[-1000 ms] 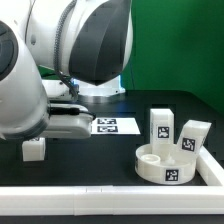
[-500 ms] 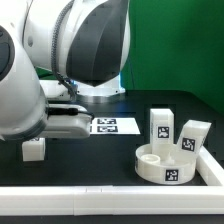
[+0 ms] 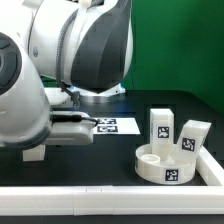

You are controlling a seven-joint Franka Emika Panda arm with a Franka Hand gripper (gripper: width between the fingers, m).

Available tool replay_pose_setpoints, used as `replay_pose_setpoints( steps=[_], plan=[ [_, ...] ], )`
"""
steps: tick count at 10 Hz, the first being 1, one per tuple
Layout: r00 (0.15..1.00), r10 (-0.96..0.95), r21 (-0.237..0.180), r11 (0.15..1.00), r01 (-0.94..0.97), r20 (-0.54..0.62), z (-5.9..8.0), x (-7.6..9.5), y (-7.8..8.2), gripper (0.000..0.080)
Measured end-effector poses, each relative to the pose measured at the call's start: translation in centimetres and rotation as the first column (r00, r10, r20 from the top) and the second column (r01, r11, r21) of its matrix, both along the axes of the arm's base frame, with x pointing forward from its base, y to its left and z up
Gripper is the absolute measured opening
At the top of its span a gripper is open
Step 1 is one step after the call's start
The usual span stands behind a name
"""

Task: Assemble stool

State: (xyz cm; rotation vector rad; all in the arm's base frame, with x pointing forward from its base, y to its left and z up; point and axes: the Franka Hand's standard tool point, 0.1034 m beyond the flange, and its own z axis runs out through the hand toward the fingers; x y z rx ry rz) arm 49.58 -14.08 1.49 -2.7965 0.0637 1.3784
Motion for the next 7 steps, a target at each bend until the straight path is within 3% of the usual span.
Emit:
replay_pose_setpoints(
  steps=[4, 6, 7],
  plan=[
    [1.0, 0.005, -0.011, 1.0, -0.004, 0.02, -0.94, -0.22, 0.02, 0.0649],
    [1.0, 0.005, -0.012, 1.0, -0.005, 0.021, -0.93, -0.18, 0.07, 0.0421],
    [1.0, 0.005, -0.012, 1.0, -0.005, 0.022, -0.92, -0.15, 0.06, 0.0421]
  ],
)
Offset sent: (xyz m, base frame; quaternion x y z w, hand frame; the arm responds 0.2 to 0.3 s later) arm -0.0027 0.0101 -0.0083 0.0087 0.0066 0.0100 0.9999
